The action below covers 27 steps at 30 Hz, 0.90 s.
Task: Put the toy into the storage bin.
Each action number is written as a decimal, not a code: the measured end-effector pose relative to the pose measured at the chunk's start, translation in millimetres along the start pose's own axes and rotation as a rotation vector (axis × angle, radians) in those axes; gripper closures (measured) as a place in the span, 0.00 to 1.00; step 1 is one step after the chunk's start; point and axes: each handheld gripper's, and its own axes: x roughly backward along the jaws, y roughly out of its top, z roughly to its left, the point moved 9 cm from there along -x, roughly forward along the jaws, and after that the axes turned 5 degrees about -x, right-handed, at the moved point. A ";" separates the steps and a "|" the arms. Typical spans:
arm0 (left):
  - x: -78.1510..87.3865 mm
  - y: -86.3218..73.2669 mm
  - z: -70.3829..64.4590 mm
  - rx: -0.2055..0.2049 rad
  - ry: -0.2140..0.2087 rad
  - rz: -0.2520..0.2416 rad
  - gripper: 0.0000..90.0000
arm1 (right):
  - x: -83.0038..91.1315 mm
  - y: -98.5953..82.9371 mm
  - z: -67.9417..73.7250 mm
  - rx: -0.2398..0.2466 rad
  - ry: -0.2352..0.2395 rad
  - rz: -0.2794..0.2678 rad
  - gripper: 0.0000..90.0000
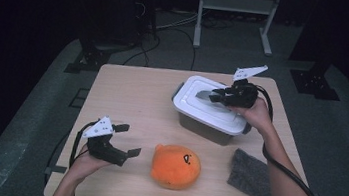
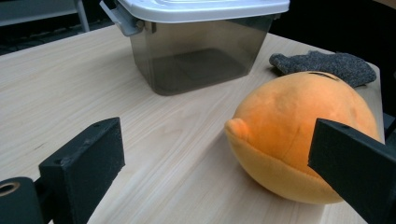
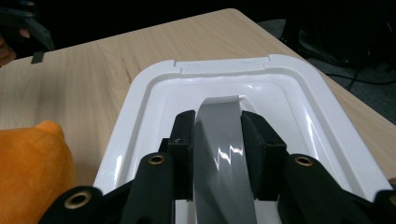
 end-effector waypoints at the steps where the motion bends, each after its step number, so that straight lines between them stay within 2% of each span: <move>1: 0.9 -0.5 1.0 0.002 0.002 -0.001 0.03 | -2.3 0.9 2.7 0.004 0.006 0.002 0.73; 14: 8.8 -8.9 12.1 0.005 0.043 0.003 0.03 | -30.6 14.8 28.3 0.034 0.055 0.014 0.73; 27: 16.8 -20.4 24.9 0.017 0.087 0.008 0.03 | -47.9 24.3 40.9 0.048 0.075 0.028 0.73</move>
